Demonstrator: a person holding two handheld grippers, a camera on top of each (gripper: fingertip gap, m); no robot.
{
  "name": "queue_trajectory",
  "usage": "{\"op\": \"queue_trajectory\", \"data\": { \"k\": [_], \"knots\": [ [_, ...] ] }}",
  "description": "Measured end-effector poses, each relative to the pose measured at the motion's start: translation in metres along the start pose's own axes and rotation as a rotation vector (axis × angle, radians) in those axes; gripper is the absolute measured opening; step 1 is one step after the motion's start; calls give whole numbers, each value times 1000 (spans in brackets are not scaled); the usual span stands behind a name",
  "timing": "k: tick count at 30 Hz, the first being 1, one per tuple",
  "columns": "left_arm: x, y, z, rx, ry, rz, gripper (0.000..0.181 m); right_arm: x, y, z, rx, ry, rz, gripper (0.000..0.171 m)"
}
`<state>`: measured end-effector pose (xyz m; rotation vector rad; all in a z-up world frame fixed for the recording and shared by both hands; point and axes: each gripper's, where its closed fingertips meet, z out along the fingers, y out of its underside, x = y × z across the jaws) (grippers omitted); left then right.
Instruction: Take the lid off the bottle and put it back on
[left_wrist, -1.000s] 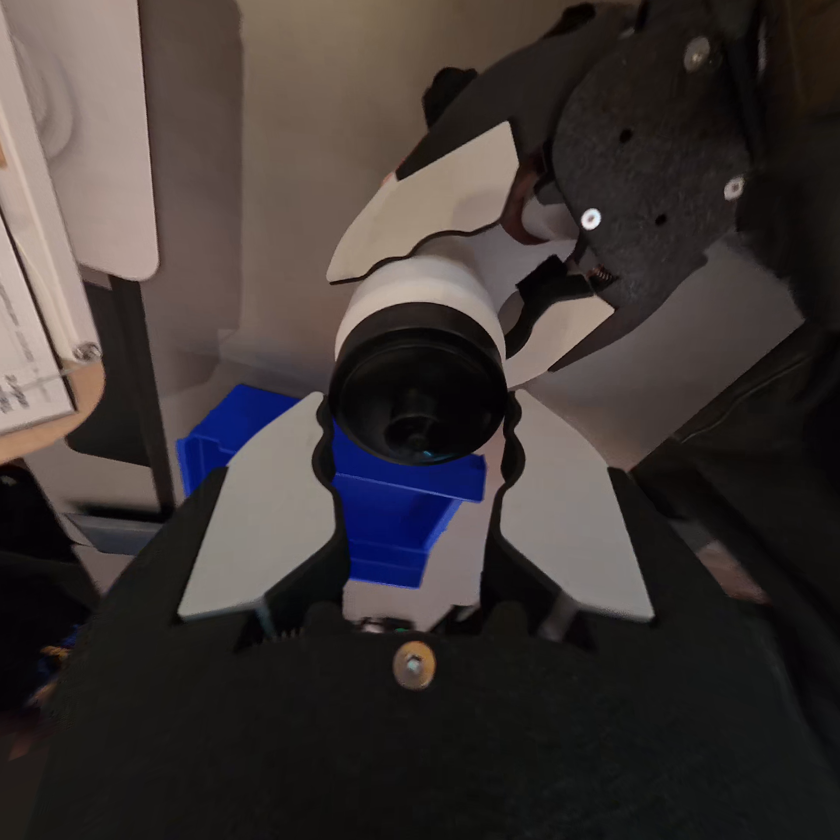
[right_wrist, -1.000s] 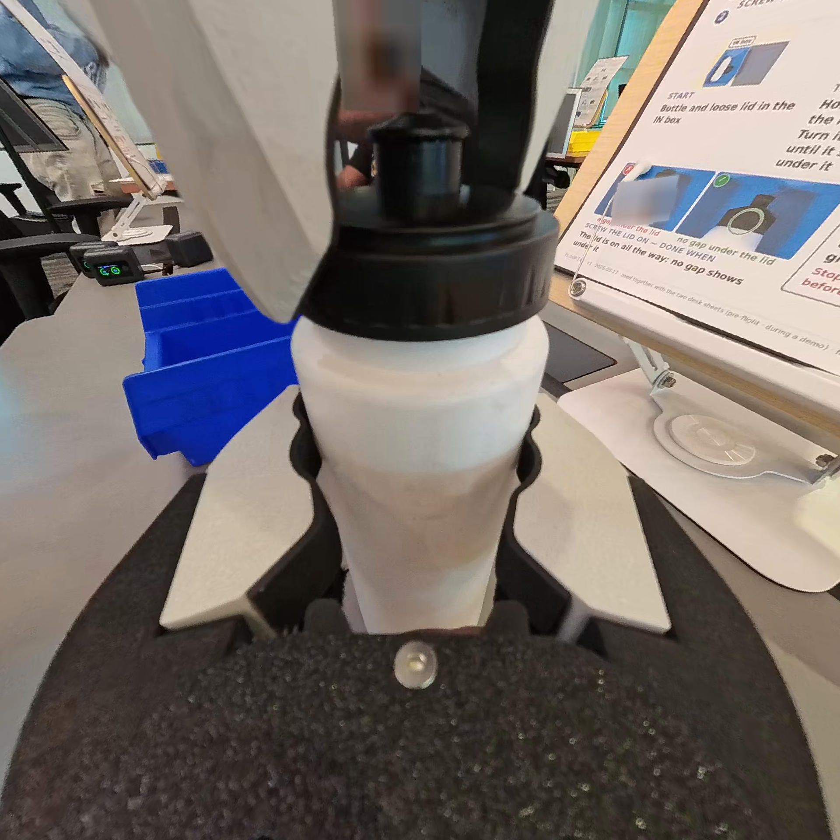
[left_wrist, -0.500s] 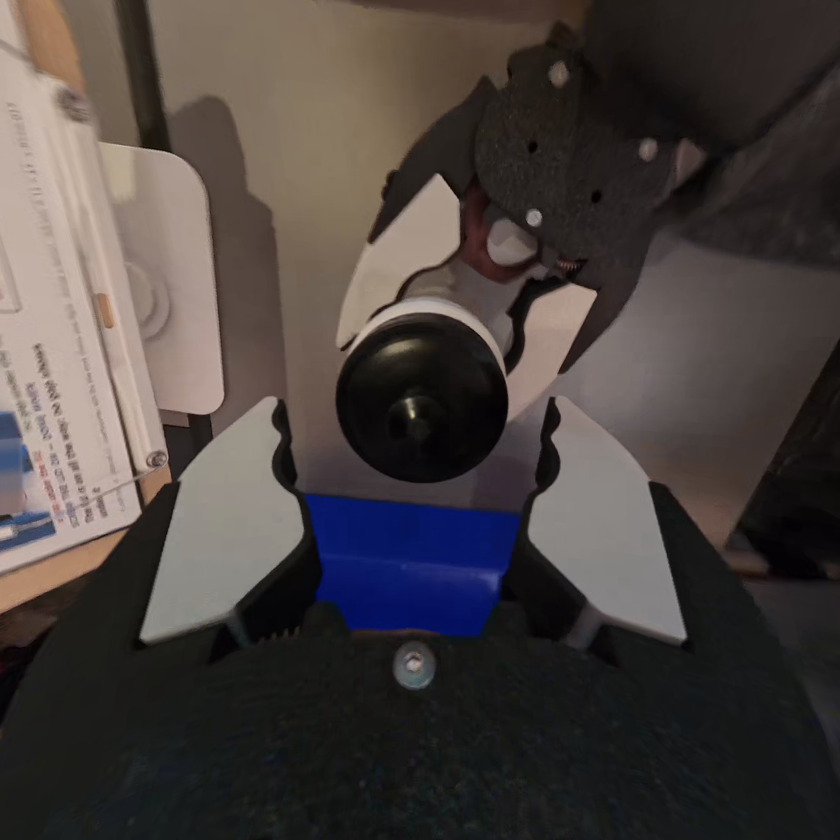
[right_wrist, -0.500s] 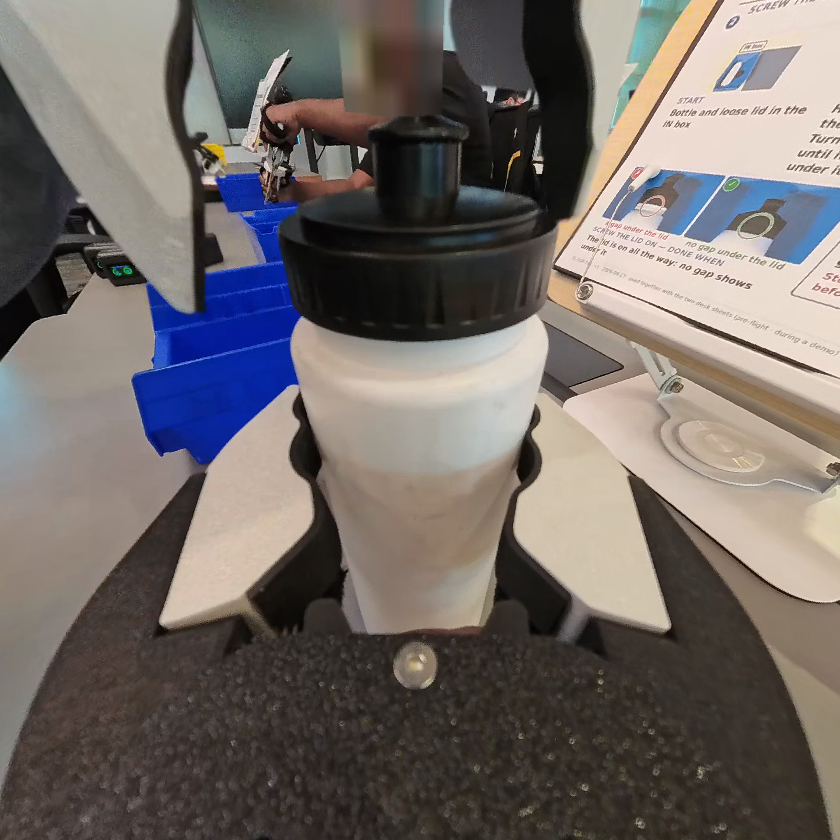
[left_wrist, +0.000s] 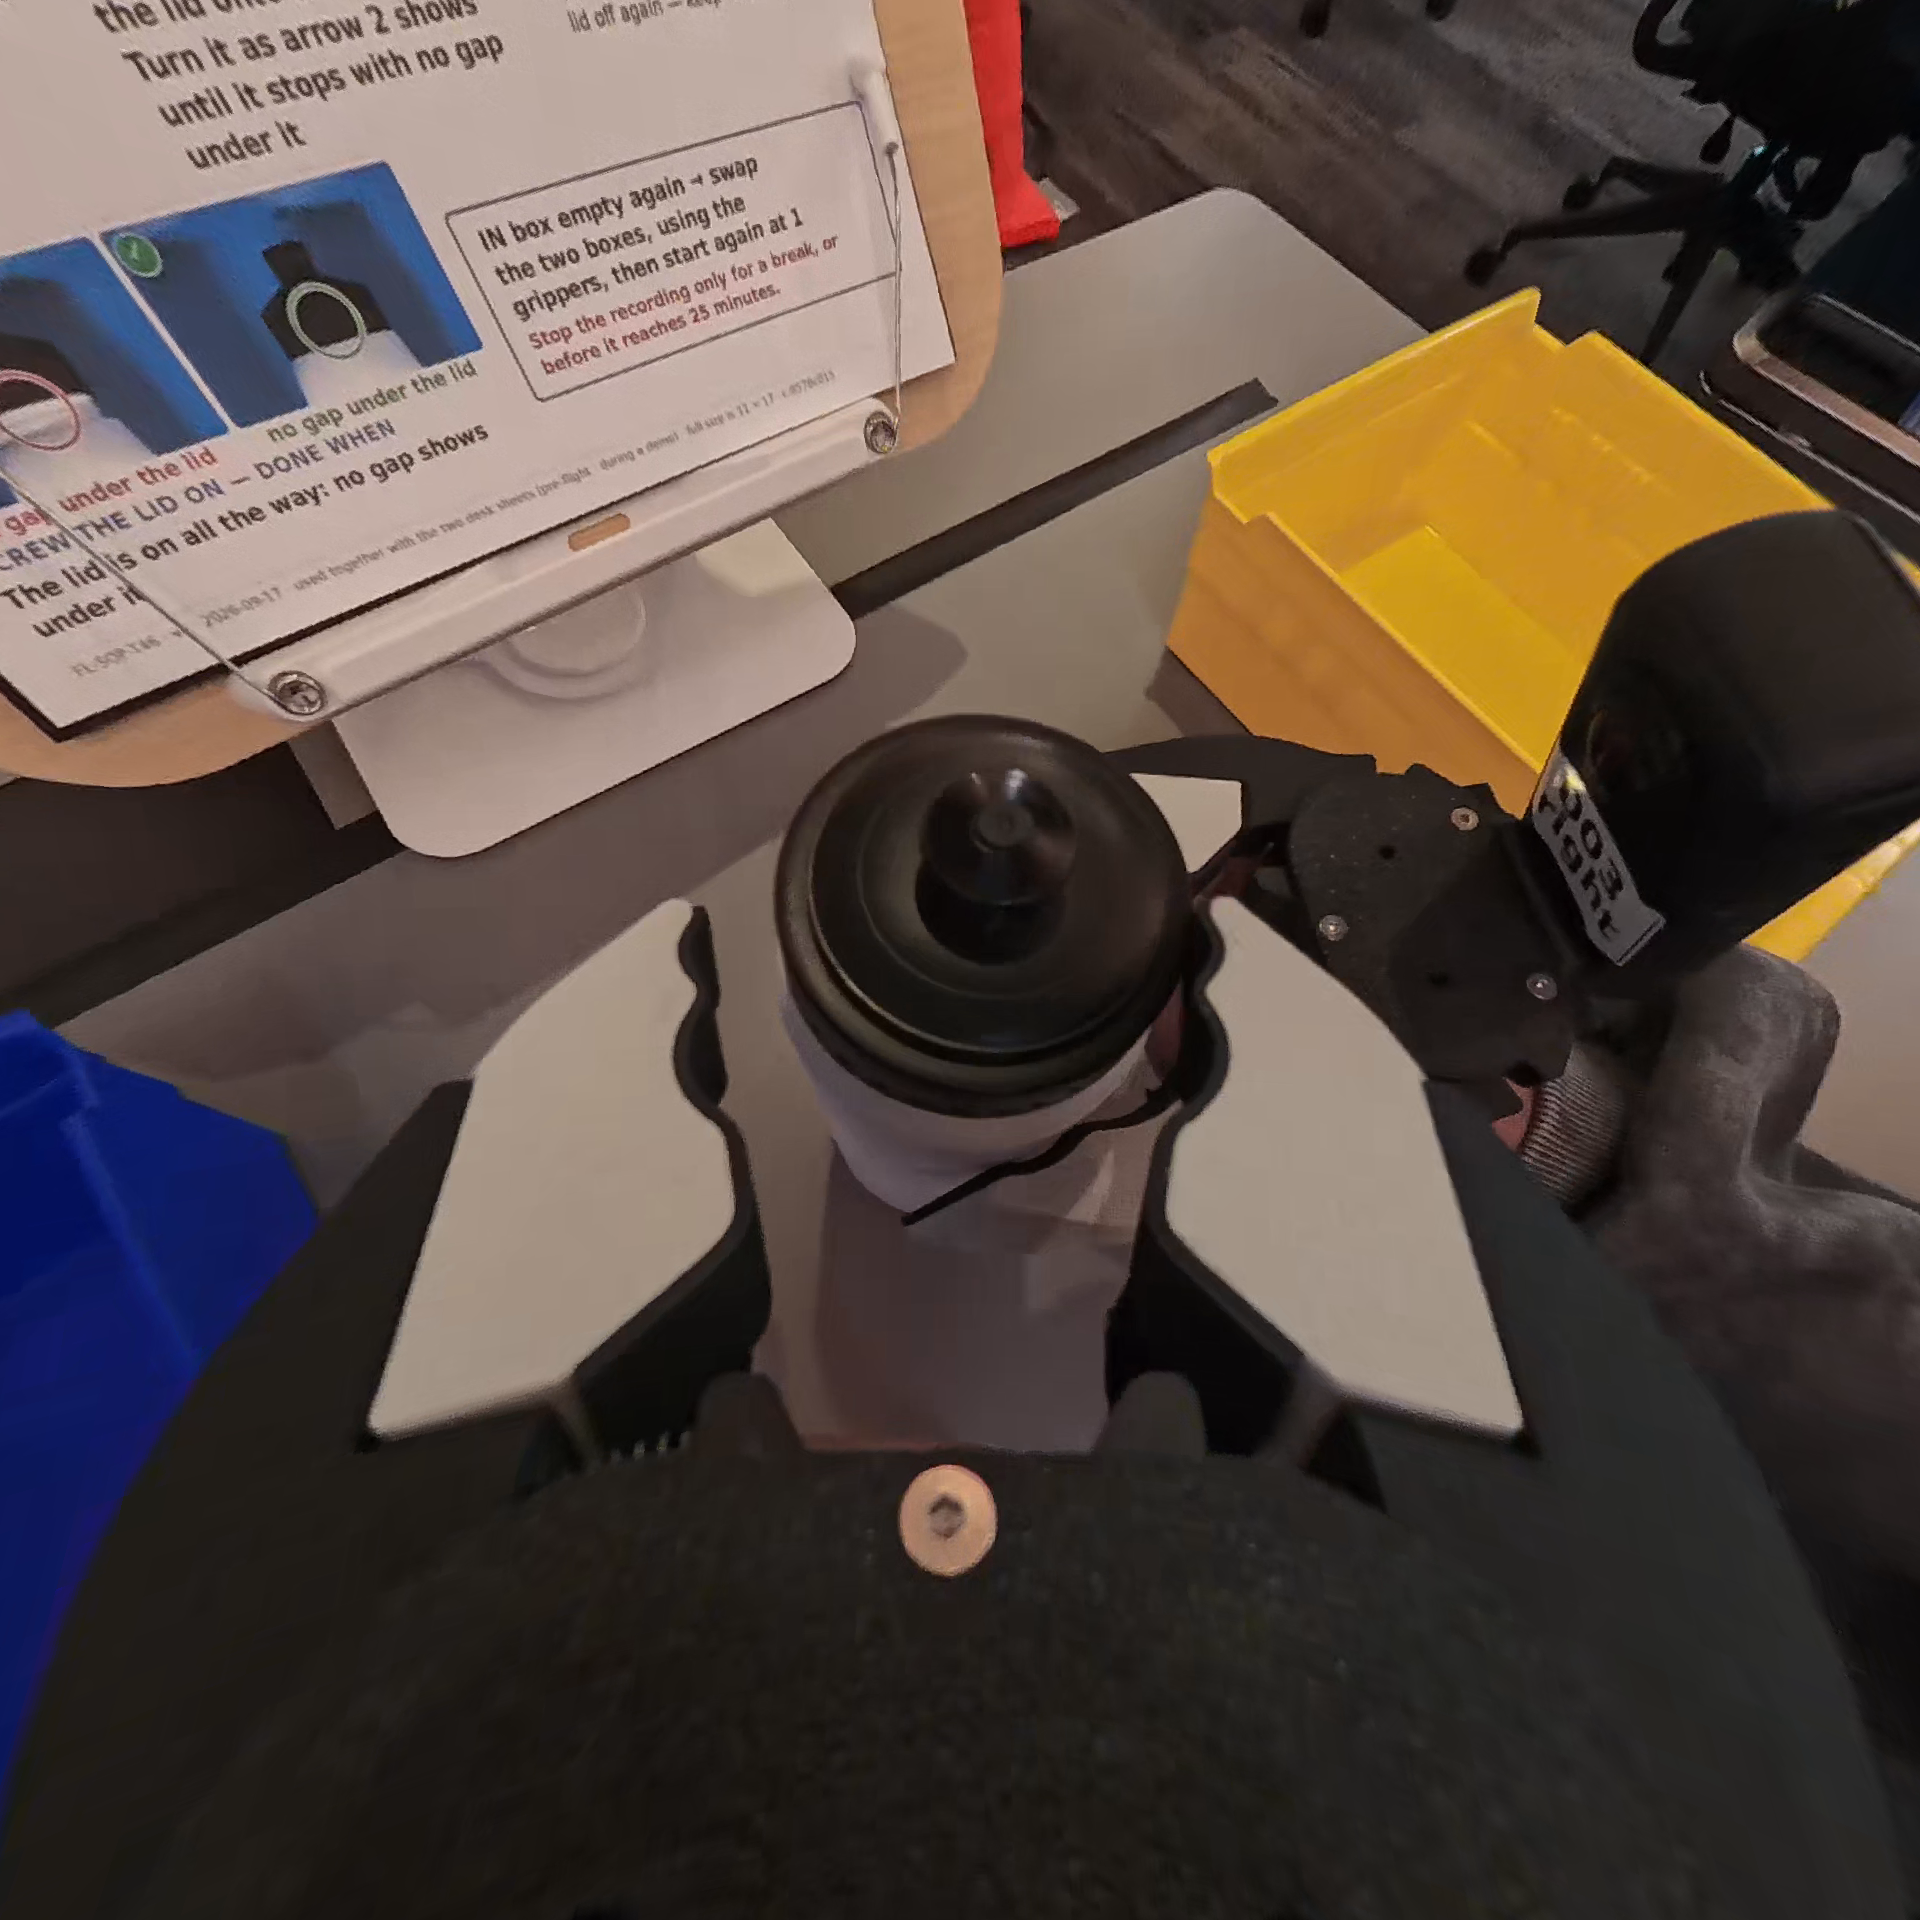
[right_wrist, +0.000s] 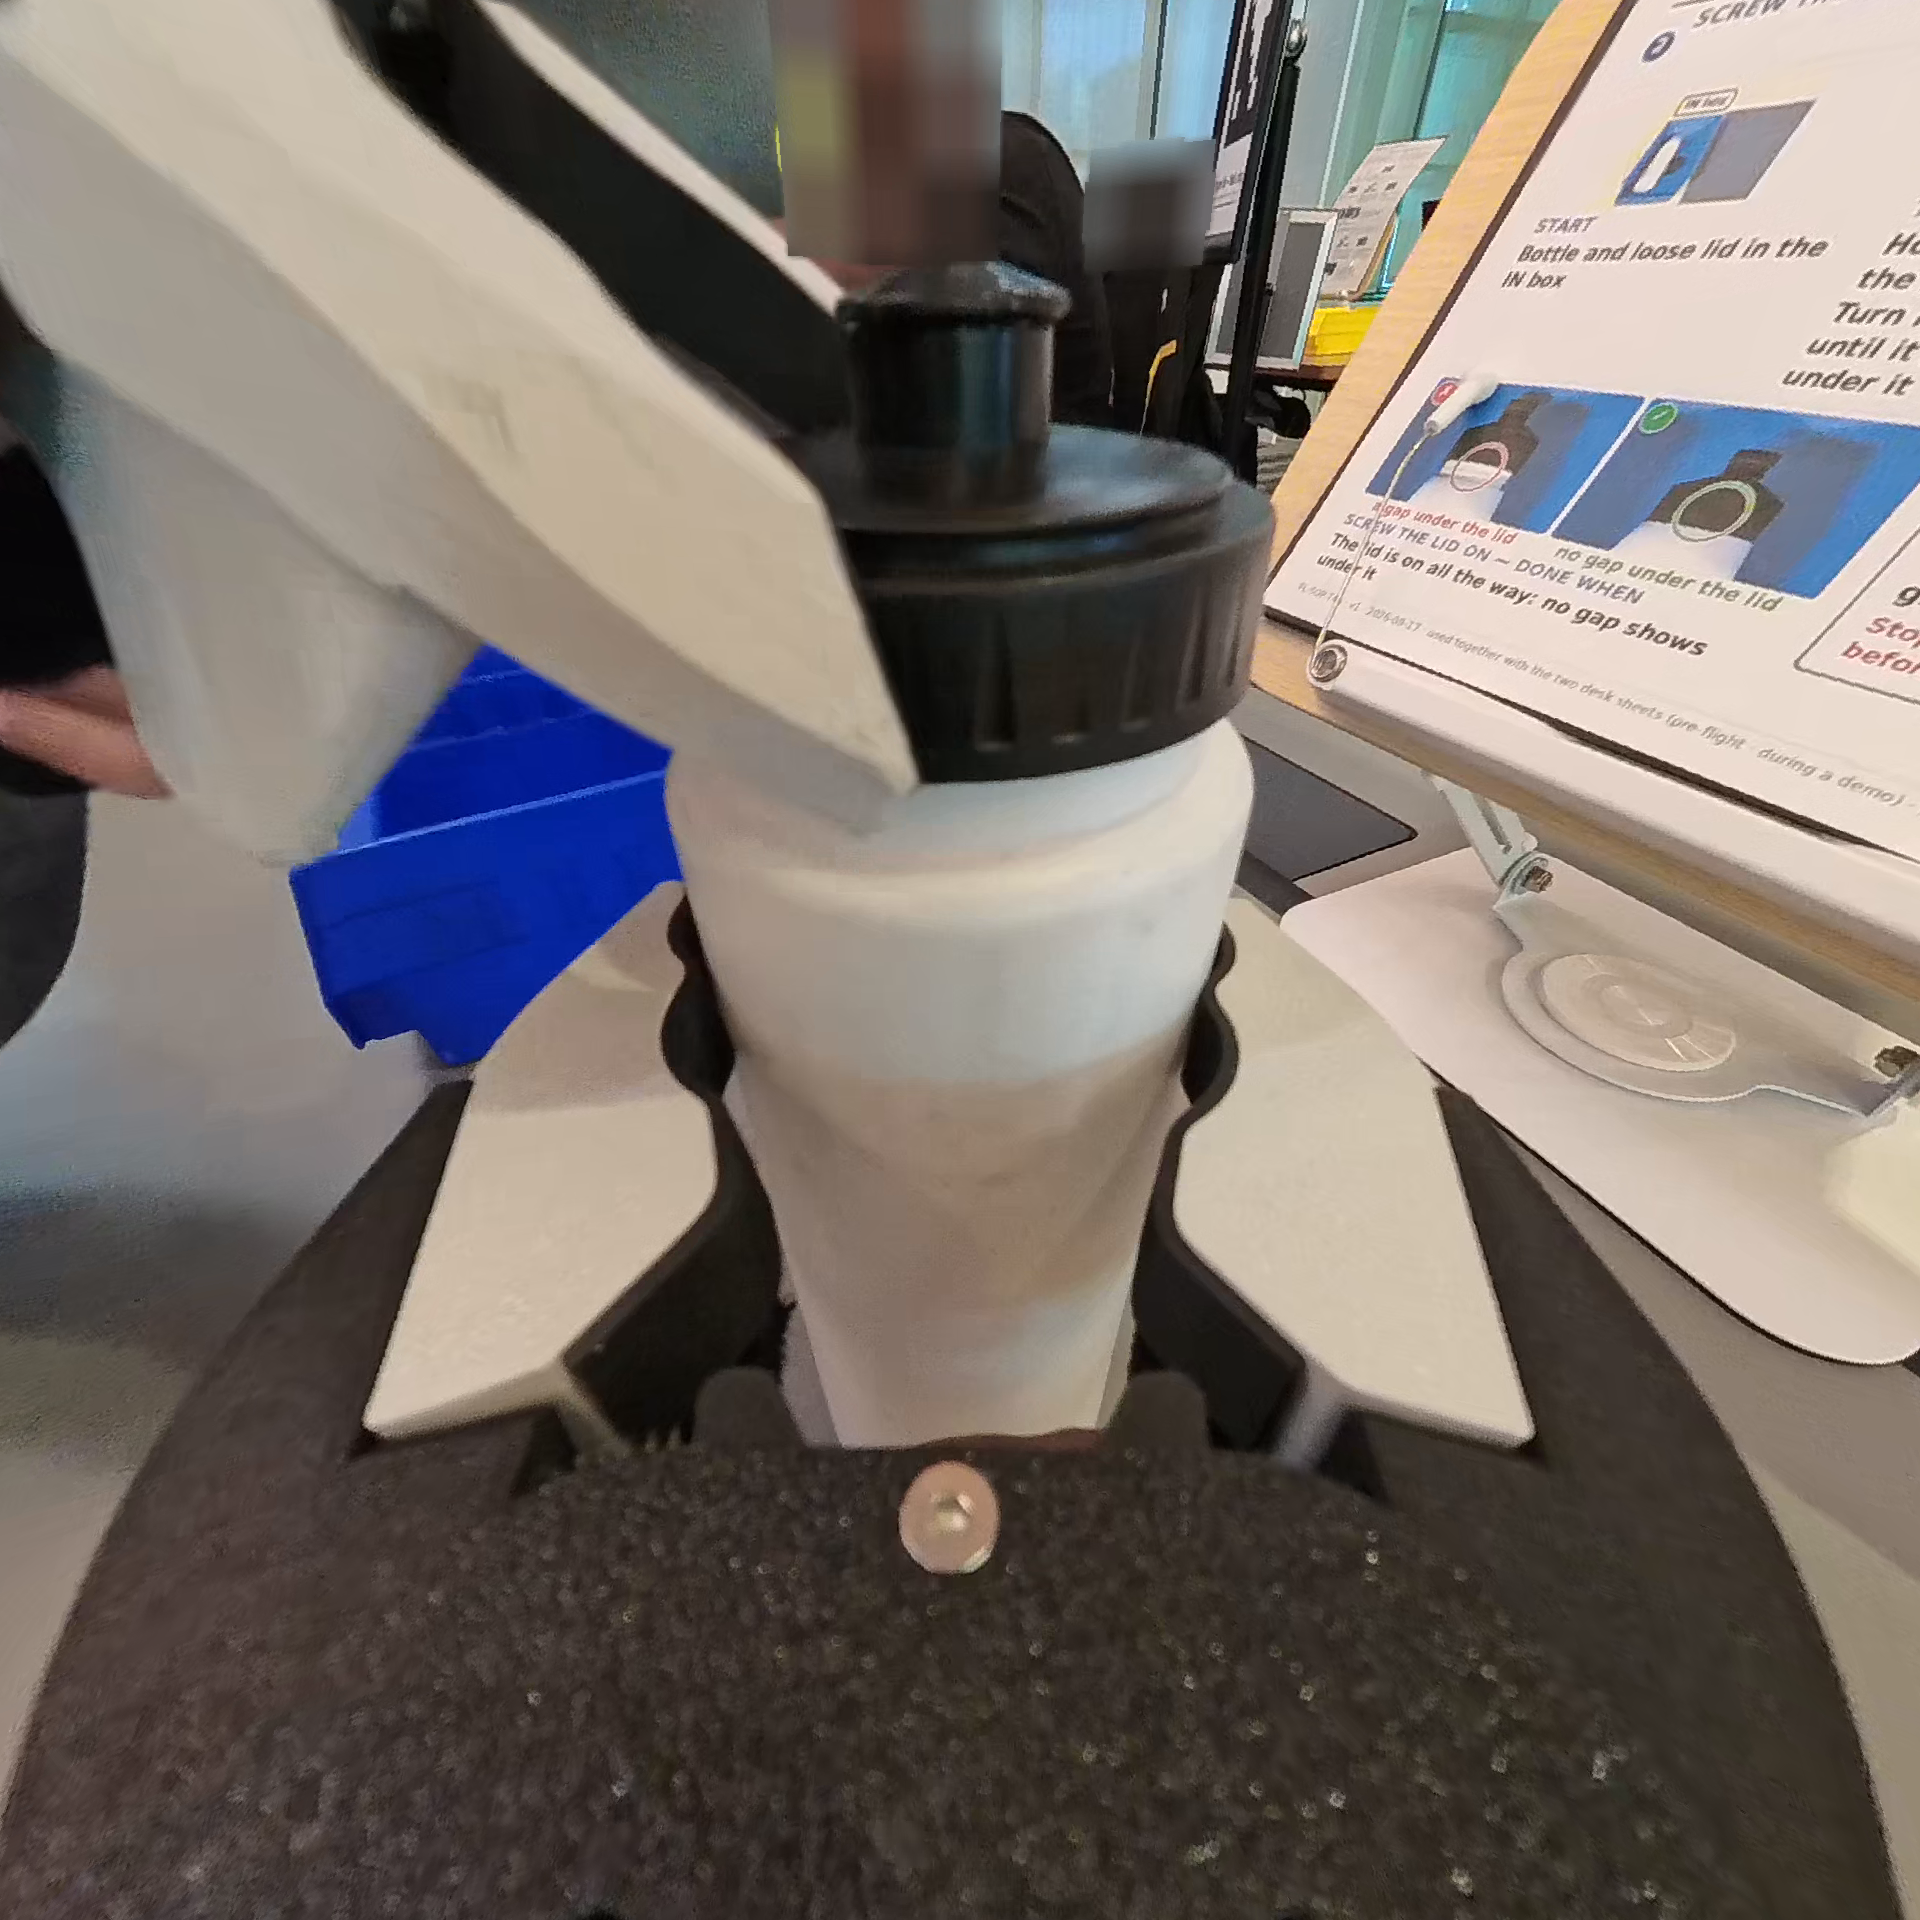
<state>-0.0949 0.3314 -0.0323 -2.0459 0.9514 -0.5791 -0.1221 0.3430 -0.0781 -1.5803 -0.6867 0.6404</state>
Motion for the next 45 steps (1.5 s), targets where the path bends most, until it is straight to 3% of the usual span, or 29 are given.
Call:
{"op": "queue_trajectory", "data": {
  "k": [2,6,17,21,24,29,32,37,40,45],
  "knots": [
    [4,1,0,10,16,23,74,0,0,0,1,0,0,87],
    [5,3,-1,-29,110,113,73,0,0,0,3,-2,-2,87],
    [8,9,-6,-176,729,573,73,-3,0,0,8,-23,-7,87],
    [8,7,-5,-184,833,637,73,-1,0,0,11,-23,1,87],
    [8,10,-8,-176,798,595,74,-3,0,0,10,-29,-6,87],
    [3,8,-10,-34,507,366,104,-2,0,1,7,-14,-2,87],
    [1,3,-10,110,291,187,98,-1,0,1,7,-6,3,87],
    [1,1,-4,202,148,-67,96,-1,0,1,4,-4,-3,87],
    [5,-3,-2,230,140,-63,76,-2,0,0,-1,-1,-6,87],
    [4,3,-4,158,190,150,71,-2,0,0,0,0,-8,87]
  ]
}}
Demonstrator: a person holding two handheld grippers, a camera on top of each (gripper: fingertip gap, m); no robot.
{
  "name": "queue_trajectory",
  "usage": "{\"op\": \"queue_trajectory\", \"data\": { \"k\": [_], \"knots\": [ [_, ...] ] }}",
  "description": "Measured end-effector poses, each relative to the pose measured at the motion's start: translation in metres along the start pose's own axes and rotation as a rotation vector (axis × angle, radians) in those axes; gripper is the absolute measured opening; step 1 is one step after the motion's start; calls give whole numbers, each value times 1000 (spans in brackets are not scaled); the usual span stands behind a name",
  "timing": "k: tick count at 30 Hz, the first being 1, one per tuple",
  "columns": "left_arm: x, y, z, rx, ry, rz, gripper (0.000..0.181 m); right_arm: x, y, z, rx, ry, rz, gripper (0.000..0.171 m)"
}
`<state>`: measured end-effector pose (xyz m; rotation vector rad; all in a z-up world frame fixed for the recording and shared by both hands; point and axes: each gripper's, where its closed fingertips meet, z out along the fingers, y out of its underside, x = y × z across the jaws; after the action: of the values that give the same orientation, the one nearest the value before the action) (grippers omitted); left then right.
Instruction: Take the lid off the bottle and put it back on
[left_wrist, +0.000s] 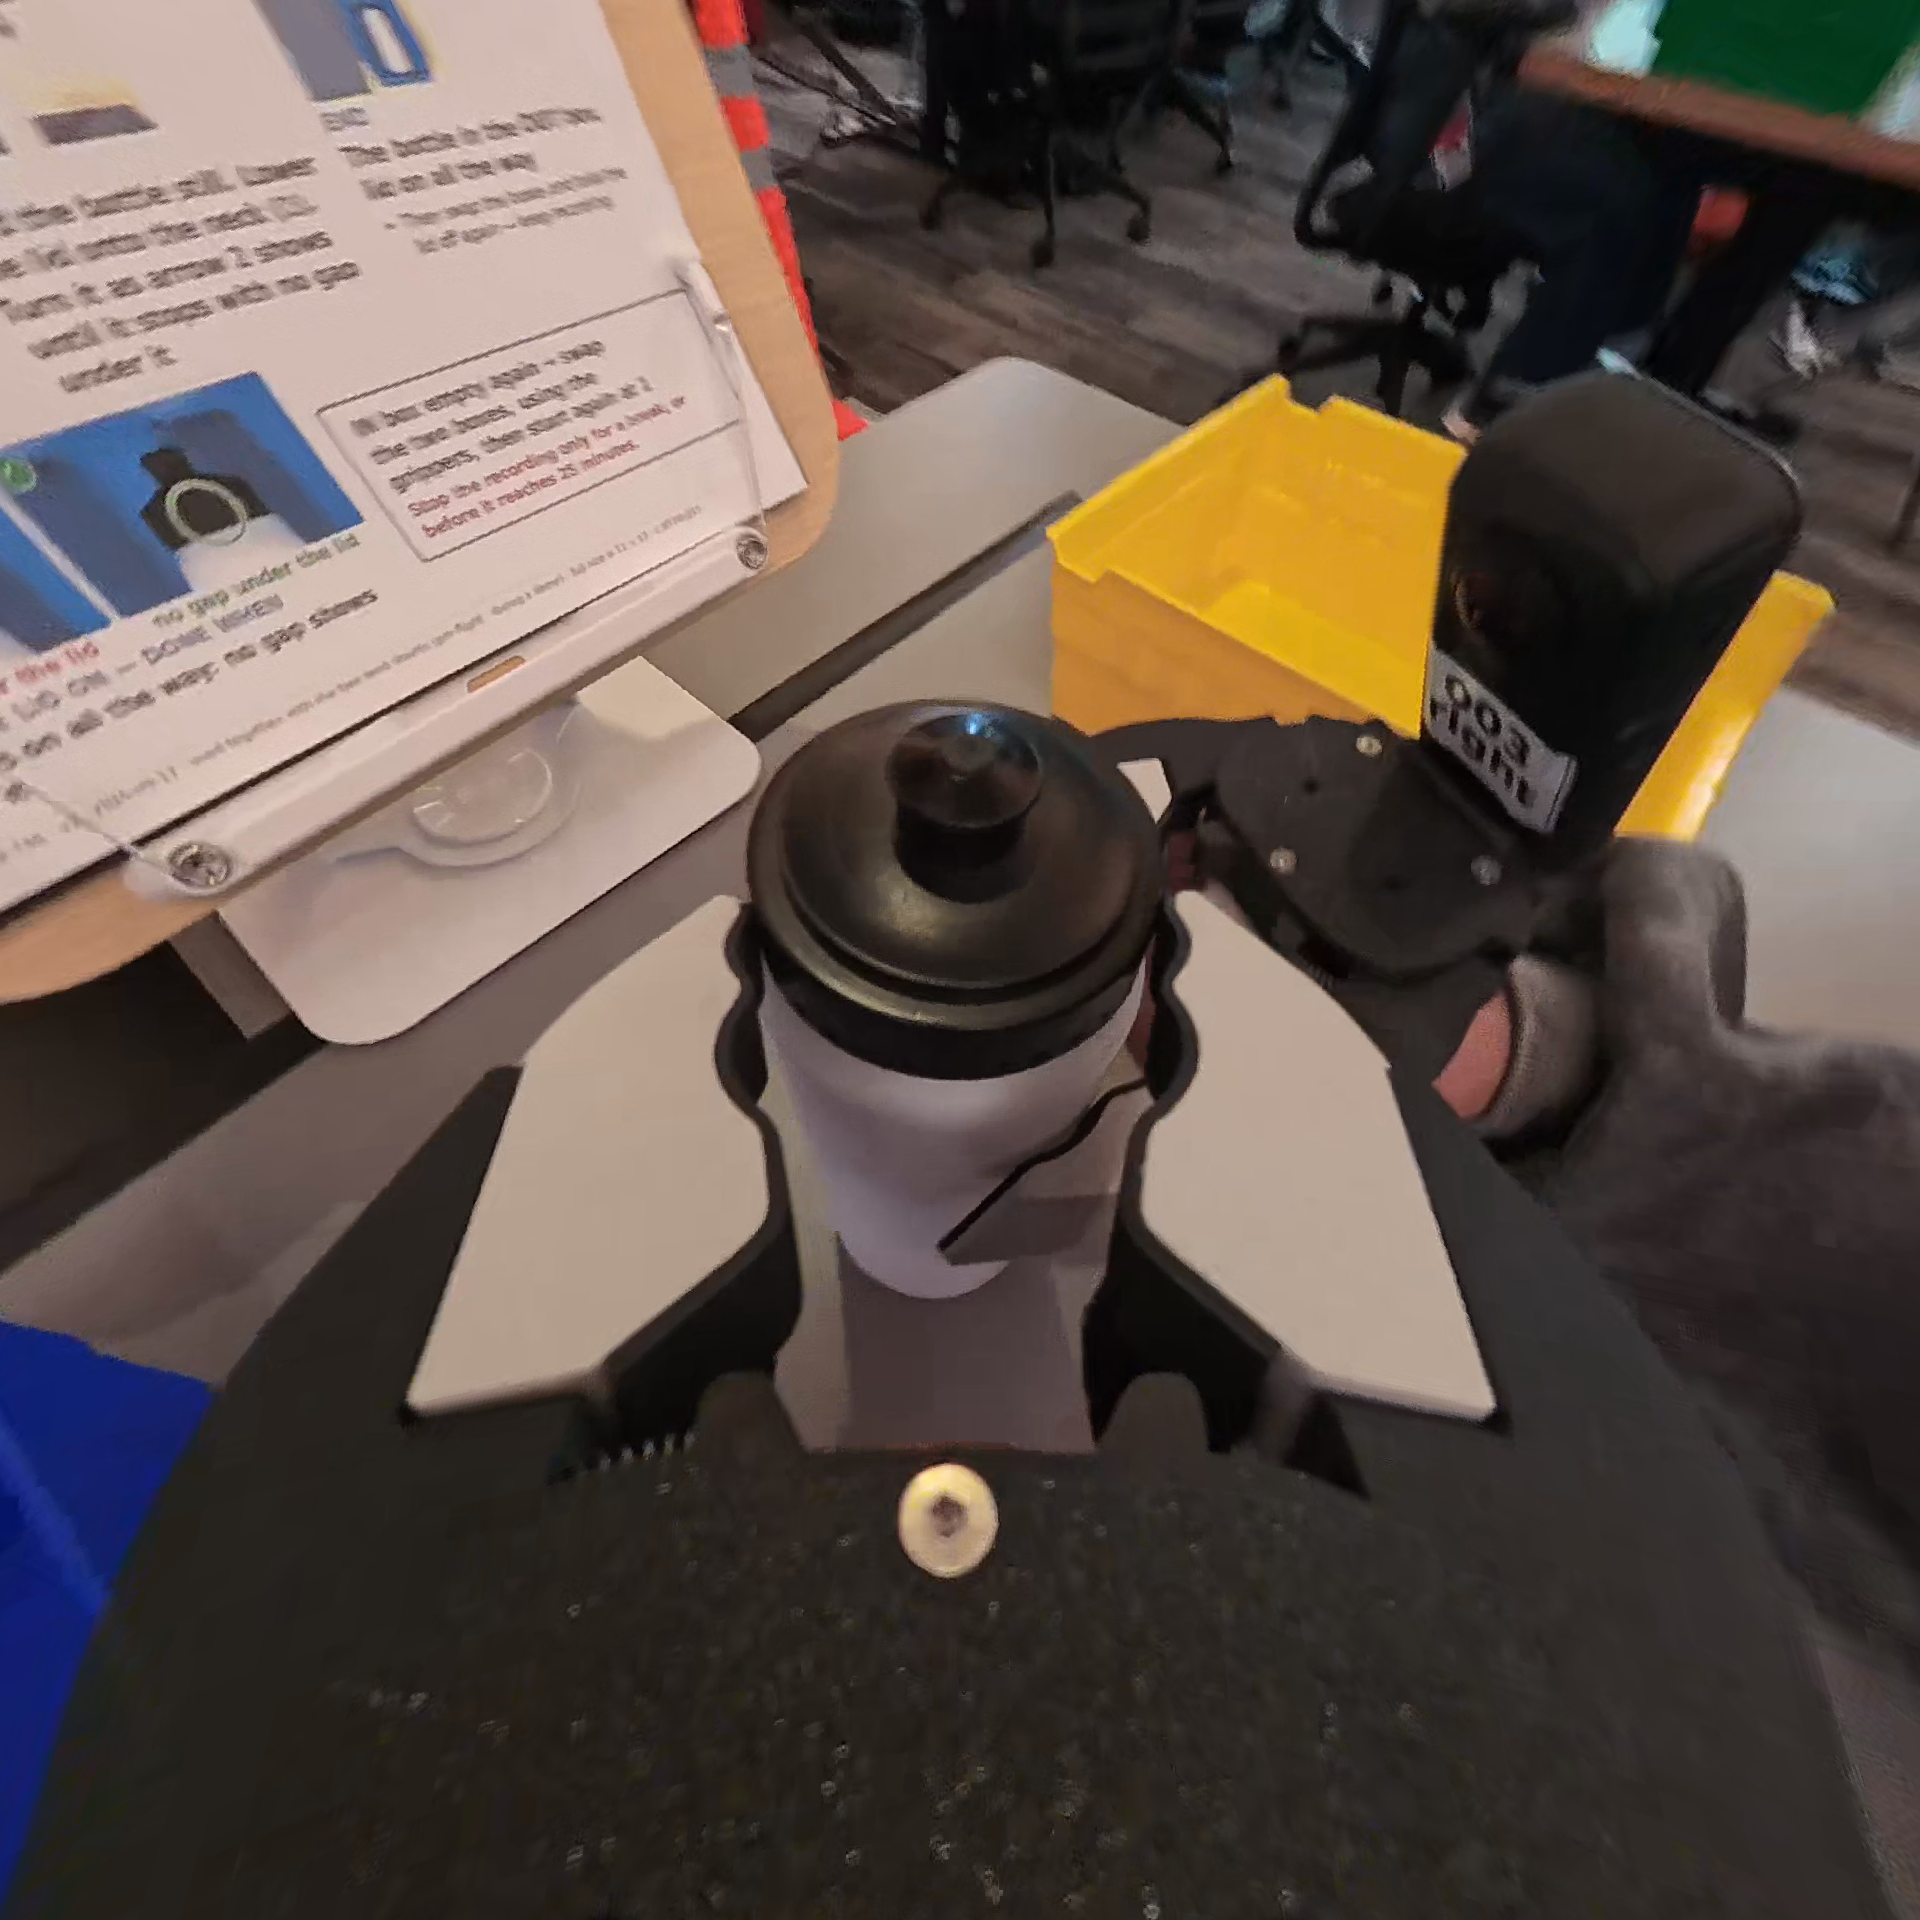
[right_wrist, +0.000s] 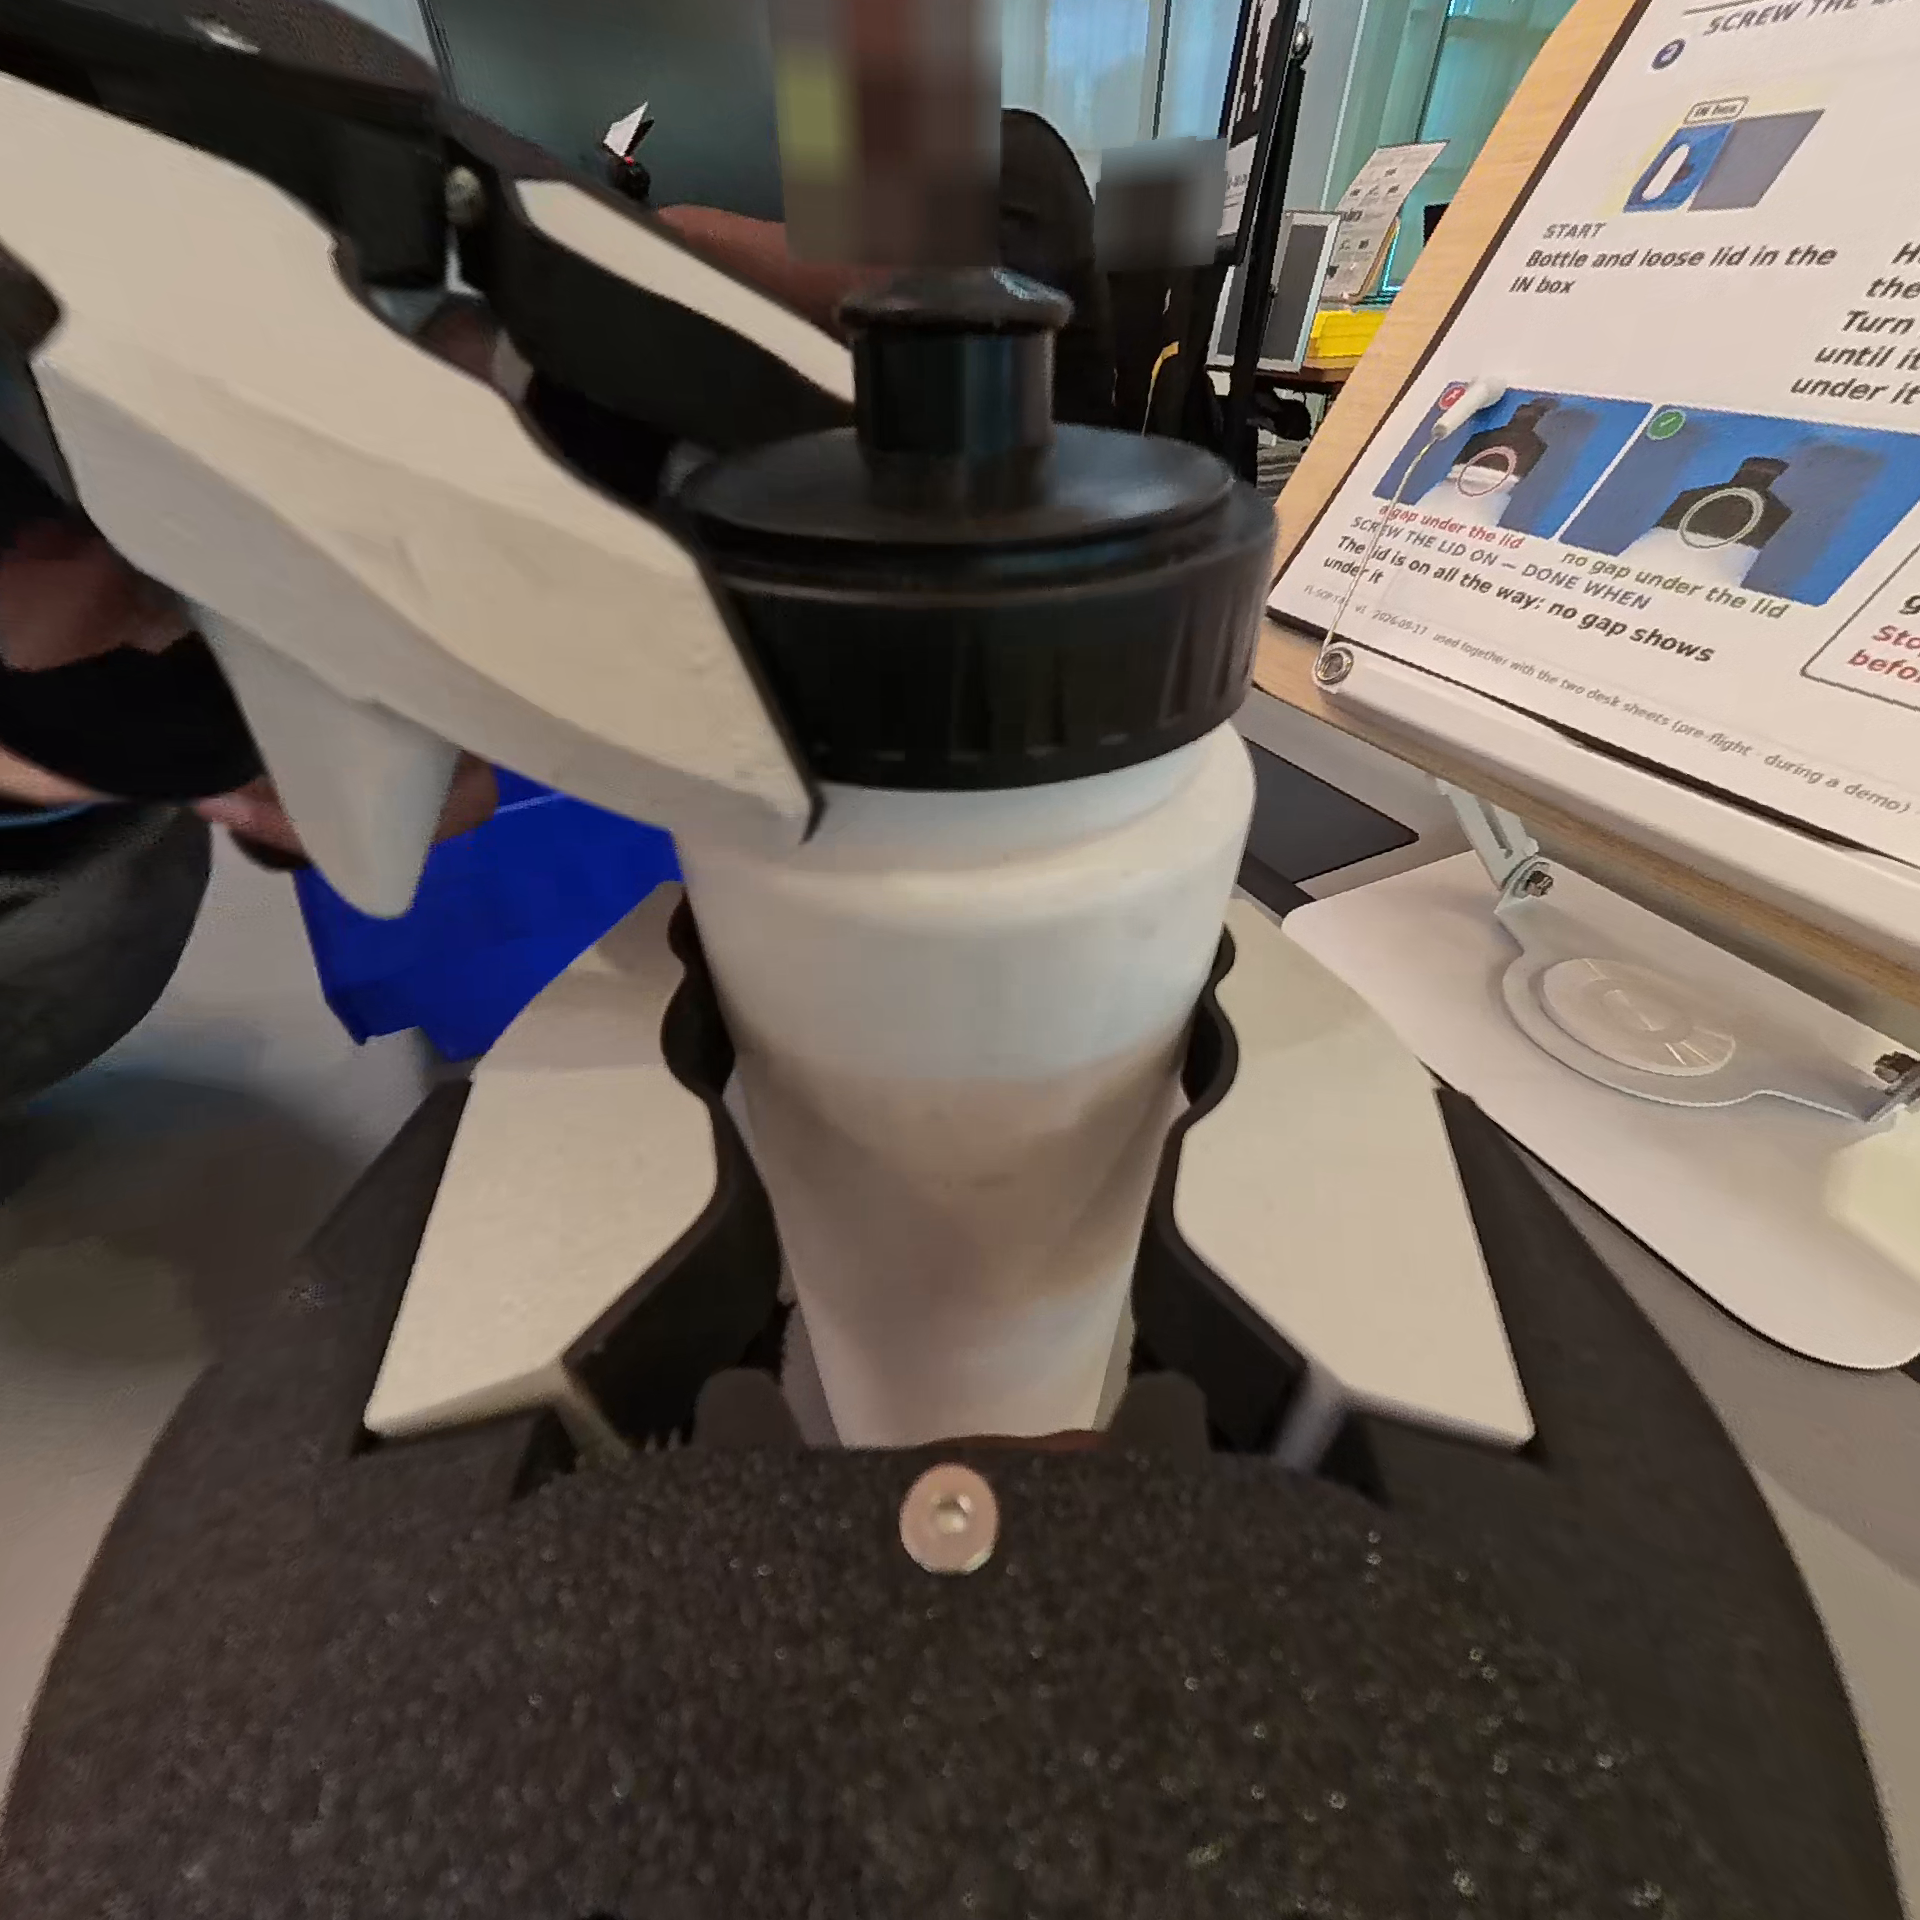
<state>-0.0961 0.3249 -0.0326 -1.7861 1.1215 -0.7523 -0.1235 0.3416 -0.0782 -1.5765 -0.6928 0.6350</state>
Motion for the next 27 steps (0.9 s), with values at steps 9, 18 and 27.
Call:
{"op": "queue_trajectory", "data": {
  "k": [9,18,27],
  "knots": [
    [0,6,-4,-203,465,279,71,0,0,1,4,-8,4,87],
    [0,4,-2,-205,750,396,71,2,-1,1,18,-17,24,87],
    [-2,-8,-8,30,271,2,98,1,-1,2,17,-12,16,87]
  ]
}}
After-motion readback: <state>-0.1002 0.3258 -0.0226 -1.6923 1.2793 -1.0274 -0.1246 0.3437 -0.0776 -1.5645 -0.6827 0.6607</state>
